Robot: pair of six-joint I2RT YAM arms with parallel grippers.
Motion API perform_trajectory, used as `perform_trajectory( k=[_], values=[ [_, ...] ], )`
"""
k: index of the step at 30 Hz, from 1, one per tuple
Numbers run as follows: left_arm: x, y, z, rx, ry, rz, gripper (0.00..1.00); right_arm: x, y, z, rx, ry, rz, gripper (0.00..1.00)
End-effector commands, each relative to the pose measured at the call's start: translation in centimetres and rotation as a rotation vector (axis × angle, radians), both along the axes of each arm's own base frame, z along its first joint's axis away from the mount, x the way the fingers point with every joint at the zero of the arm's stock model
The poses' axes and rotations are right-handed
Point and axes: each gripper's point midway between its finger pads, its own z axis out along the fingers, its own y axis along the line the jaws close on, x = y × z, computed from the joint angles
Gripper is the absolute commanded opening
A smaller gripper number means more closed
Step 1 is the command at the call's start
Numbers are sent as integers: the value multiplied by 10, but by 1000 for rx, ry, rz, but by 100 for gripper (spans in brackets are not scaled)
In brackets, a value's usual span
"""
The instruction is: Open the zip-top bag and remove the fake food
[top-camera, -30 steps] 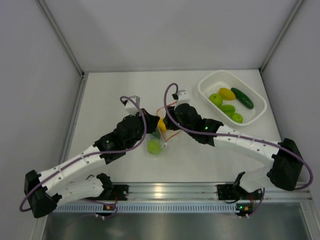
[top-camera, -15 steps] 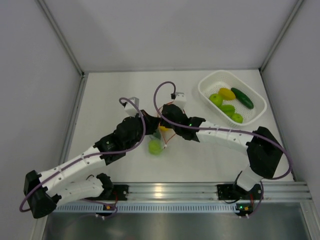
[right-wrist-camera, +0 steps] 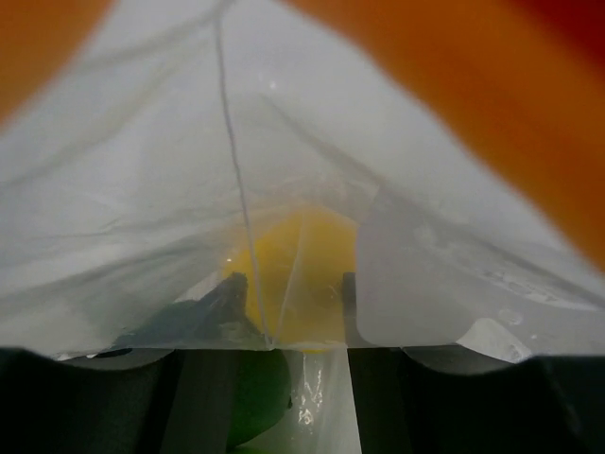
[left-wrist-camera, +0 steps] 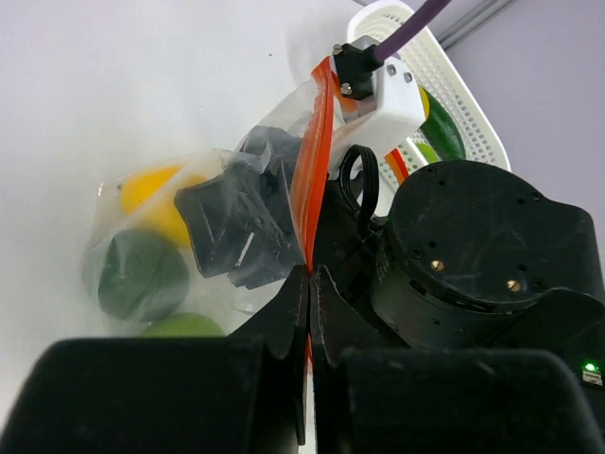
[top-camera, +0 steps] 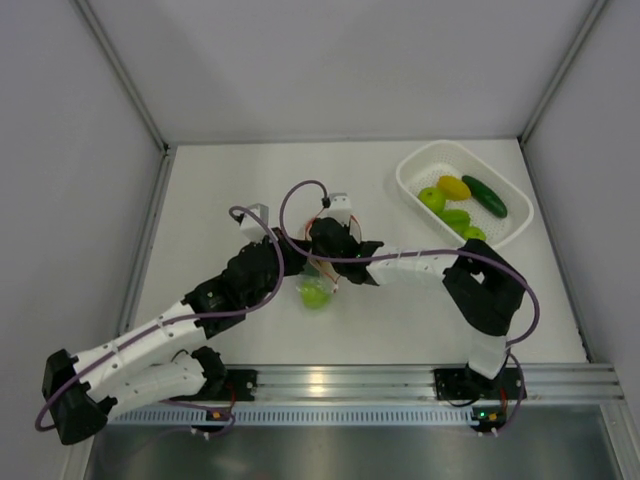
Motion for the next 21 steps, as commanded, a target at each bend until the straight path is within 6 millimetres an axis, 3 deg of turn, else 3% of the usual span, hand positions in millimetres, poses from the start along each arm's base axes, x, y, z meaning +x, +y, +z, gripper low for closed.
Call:
perform_trajectory(
  k=[1,9,16,21],
  values=[
    [3,10,2,13,-32,37,0,12,22,11,9,-84,81,46],
    [2,21,-16,74,-19,59,0,22,32,-13,-72,-70,125,57],
    [0,25,-24,94,-14,57,0,33,41,-47,-73,13,184,68],
    [-1,26,-29,106,-9,51,0,45,44,-54,-44,35,194,74]
  ],
)
